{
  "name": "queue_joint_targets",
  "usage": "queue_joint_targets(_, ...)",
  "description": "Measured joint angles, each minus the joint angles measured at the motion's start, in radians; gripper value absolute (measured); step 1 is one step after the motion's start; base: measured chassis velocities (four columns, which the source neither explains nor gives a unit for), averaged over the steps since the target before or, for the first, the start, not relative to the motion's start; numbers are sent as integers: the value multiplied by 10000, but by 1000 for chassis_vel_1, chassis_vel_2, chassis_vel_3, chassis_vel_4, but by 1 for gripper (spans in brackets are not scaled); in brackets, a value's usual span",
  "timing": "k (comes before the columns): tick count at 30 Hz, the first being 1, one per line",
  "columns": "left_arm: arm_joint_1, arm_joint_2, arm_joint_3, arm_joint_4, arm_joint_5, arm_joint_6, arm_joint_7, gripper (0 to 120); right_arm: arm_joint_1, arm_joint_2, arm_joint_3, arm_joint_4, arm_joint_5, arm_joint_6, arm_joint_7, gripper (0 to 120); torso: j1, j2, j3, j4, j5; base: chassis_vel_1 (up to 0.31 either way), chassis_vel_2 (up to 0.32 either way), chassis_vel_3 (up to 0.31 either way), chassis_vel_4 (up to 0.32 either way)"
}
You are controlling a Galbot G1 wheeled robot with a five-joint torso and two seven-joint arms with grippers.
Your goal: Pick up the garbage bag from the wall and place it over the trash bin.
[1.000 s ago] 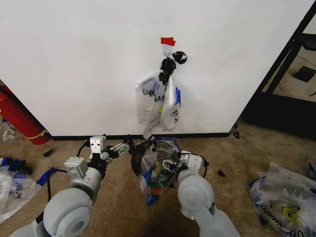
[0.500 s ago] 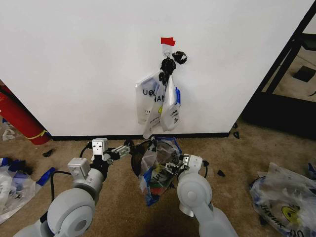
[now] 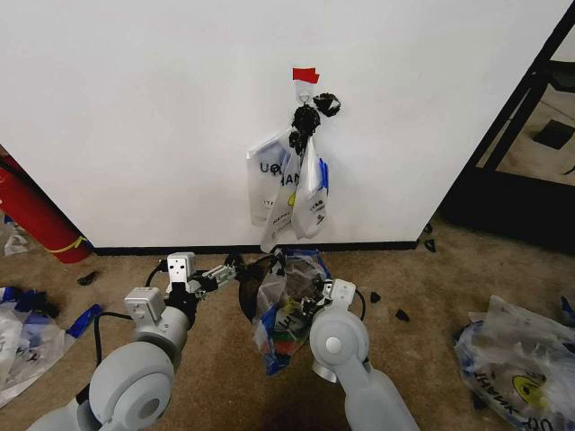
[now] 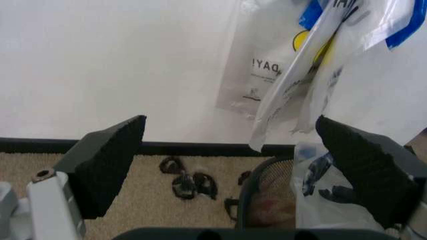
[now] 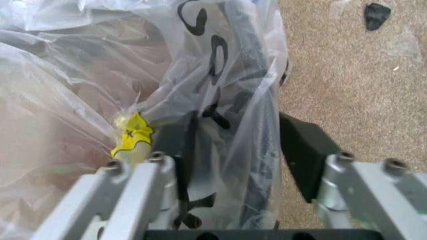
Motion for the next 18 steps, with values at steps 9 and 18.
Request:
queue_joint_targets(9,58,-56,-8,-99,-25,0,-158,100,-10,195,14,-182,-203,25,-27,7,0,0,0,-1,0,0,0,0,0)
queue_joint_targets(18,86,-48,28,-195,-127,89,-246,100,-263,286,105,-69,-332,461,-323,0,0,0,0,-1,0,0,0,0,0)
